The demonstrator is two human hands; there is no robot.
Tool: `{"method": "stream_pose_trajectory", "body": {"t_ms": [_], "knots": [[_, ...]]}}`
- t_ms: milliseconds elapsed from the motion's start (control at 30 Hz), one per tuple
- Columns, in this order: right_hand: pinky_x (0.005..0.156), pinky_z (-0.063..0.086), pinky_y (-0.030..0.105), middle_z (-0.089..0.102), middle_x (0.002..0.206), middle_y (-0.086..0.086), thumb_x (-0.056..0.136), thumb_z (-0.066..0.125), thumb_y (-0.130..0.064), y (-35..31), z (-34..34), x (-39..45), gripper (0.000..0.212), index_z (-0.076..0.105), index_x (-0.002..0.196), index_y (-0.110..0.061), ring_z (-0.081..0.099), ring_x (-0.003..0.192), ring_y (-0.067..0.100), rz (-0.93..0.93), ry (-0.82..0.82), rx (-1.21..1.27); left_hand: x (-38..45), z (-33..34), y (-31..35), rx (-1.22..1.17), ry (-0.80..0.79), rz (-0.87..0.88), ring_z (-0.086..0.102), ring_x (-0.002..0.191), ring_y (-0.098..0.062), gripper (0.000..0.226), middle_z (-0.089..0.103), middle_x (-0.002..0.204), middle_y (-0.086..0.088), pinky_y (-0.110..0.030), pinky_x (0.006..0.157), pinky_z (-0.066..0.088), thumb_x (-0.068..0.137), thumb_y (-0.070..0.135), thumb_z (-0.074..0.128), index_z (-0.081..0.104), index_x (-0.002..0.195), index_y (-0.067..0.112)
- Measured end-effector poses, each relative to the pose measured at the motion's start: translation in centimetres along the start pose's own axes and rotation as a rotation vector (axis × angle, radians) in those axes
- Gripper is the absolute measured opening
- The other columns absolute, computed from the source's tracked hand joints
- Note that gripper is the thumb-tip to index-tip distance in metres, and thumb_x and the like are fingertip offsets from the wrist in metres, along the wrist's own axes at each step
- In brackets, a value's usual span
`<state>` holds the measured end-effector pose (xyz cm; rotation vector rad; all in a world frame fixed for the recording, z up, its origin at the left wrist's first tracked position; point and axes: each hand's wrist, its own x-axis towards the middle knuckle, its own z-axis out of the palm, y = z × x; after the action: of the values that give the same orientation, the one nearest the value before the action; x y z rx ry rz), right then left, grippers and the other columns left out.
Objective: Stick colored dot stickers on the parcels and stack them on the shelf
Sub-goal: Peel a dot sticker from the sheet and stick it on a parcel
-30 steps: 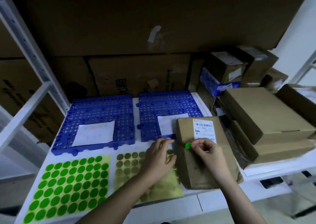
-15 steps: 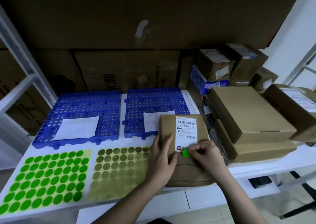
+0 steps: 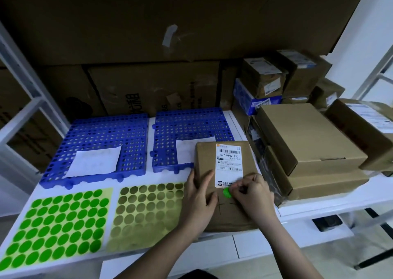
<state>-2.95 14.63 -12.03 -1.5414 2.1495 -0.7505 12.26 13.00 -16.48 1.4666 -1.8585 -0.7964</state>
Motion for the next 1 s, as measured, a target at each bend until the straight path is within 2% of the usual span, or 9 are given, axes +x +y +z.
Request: {"method": "stream_pose_trajectory", "body": {"t_ms": [100,233,400,500,633,700,800,900,1000], "knots": [[0.081,0.031,0.030,0.045,0.094,-0.009,0.079,0.073,-0.032,0.0,0.3,-0.1,0.016,0.059,0.072,-0.034,0.050,0.109,0.019,-0.021,0.033,-0.016,0.0,-0.1,0.0,0.007,-0.001,0.008,0.010,0.145,-0.014,0.058,0.003,0.156,0.002,-0.027,0.113,0.023,0.091,0.024,0.056,0.033,0.140,0.048],[0.077,0.025,0.029,0.044,0.095,-0.007,0.078,0.072,-0.031,0.1,0.8,-0.1,0.007,0.069,0.082,-0.026,0.050,0.107,0.021,-0.029,0.092,-0.078,0.0,-0.1,-0.1,0.008,0.001,0.017,0.011,0.145,-0.014,0.059,0.003,0.156,0.001,-0.026,0.113,0.023,0.091,0.024,0.056,0.033,0.139,0.048],[0.079,0.020,0.028,0.040,0.093,-0.011,0.075,0.075,-0.032,0.2,1.1,-0.5,0.011,0.065,0.077,-0.034,0.047,0.104,0.017,-0.068,0.124,-0.112,0.0,0.2,-0.4,-0.021,0.007,0.020,0.014,0.144,-0.014,0.059,0.004,0.155,0.002,-0.026,0.112,0.024,0.090,0.023,0.057,0.034,0.138,0.047],[0.080,0.019,0.027,0.042,0.095,-0.011,0.073,0.075,-0.036,0.5,1.2,-0.4,0.020,0.066,0.090,-0.034,0.046,0.104,0.017,-0.071,0.121,-0.142,0.0,0.2,-0.6,-0.034,0.011,0.026,0.015,0.144,-0.014,0.058,0.004,0.155,0.003,-0.028,0.113,0.026,0.090,0.023,0.058,0.036,0.137,0.048],[0.081,0.031,0.036,0.052,0.101,-0.002,0.070,0.078,-0.038,1.1,1.8,-0.3,0.034,0.066,0.100,-0.028,0.049,0.104,0.026,-0.081,0.240,-0.165,0.4,0.3,-0.5,-0.065,0.046,0.019,0.017,0.143,-0.013,0.056,0.005,0.153,0.008,-0.029,0.112,0.030,0.086,0.024,0.063,0.041,0.134,0.043],[0.083,0.038,0.041,0.054,0.113,0.002,0.072,0.068,-0.047,1.3,2.2,-0.3,0.044,0.061,0.110,-0.026,0.049,0.107,0.026,-0.088,0.303,-0.196,0.8,0.4,-0.1,-0.065,0.069,0.007,0.013,0.143,-0.012,0.057,0.004,0.154,0.007,-0.024,0.112,0.025,0.085,0.030,0.065,0.041,0.135,0.040],[0.084,0.045,0.044,0.050,0.130,0.005,0.076,0.045,-0.058,1.4,2.6,-0.3,0.059,0.053,0.125,-0.026,0.048,0.116,0.026,-0.096,0.264,-0.252,1.6,0.5,0.4,-0.020,0.089,-0.015,0.013,0.143,-0.015,0.066,0.001,0.156,0.002,-0.024,0.110,0.022,0.084,0.040,0.065,0.033,0.141,0.040],[0.083,0.048,0.044,0.050,0.133,0.007,0.079,0.042,-0.057,1.3,2.8,-0.3,0.058,0.054,0.126,-0.026,0.049,0.118,0.029,-0.119,0.228,-0.303,1.9,0.7,0.9,0.059,0.097,-0.025,0.016,0.143,-0.021,0.071,0.003,0.157,-0.004,-0.032,0.110,0.028,0.083,0.045,0.063,0.027,0.144,0.041],[0.081,0.050,0.044,0.052,0.132,0.008,0.081,0.043,-0.055,1.3,2.8,-0.3,0.053,0.059,0.122,-0.025,0.050,0.117,0.031,-0.144,0.230,-0.333,1.8,0.8,1.1,0.077,0.095,-0.027,0.020,0.142,-0.021,0.076,0.006,0.156,-0.004,-0.031,0.108,0.030,0.077,0.059,0.054,0.025,0.145,0.042]]}}
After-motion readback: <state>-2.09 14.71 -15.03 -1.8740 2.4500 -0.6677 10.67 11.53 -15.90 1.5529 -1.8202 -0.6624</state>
